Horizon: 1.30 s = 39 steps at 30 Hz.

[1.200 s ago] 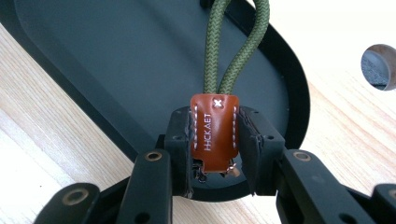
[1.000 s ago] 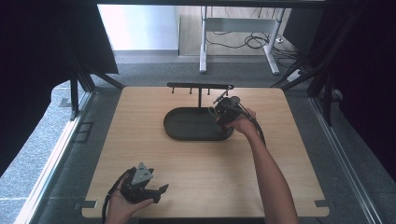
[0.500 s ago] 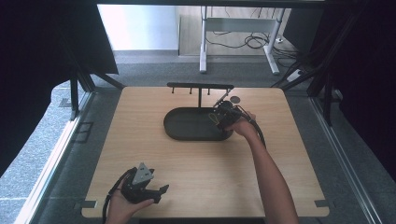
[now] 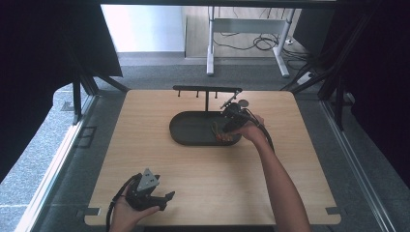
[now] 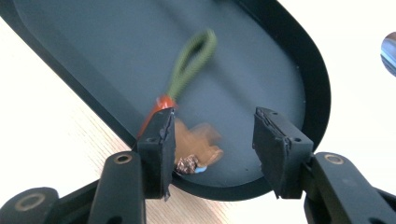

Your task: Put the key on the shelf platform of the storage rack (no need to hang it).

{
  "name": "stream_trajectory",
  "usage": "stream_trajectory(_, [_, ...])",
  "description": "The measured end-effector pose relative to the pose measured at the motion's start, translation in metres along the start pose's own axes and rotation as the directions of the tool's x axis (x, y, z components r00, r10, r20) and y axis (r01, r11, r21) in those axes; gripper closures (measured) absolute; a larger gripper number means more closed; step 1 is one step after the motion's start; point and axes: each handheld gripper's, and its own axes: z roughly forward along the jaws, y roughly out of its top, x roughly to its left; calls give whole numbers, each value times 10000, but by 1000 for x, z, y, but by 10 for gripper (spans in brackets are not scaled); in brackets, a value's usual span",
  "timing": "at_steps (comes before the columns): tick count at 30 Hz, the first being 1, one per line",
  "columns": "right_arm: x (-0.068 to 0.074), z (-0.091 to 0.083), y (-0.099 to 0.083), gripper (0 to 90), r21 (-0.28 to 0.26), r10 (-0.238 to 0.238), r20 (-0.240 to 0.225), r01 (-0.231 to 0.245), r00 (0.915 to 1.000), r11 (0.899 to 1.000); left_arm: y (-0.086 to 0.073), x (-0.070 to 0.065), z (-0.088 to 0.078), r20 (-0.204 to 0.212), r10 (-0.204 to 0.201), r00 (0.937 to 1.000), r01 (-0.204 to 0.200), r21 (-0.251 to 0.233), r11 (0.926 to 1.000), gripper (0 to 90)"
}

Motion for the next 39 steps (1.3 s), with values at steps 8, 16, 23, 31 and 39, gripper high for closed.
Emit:
stream_trajectory(8, [0,-13,-3,492,-250,-4,-105,2,9999,9997,0,-1,1,26,44,10000,-44,36,10000,229])
stream_trajectory(16, [5,-32,-12,476,-786,-120,-426,86,9990,9969,1,-3,3,37,84,10000,-85,79,9999,229])
stream_trajectory(23, [15,-47,-36,448,-1258,-188,-753,92,9970,9920,2,-3,1,-2,128,9999,-128,64,9999,229])
stream_trajectory(31, [21,-57,-83,438,-1728,-166,-931,3,9955,9850,1,-2,0,-88,91,9999,-90,73,9999,229])
stream_trajectory(39, [26,-59,-129,434,-2065,136,-1028,-347,9946,9778,2,-4,2,-122,193,9997,-191,163,9997,228])
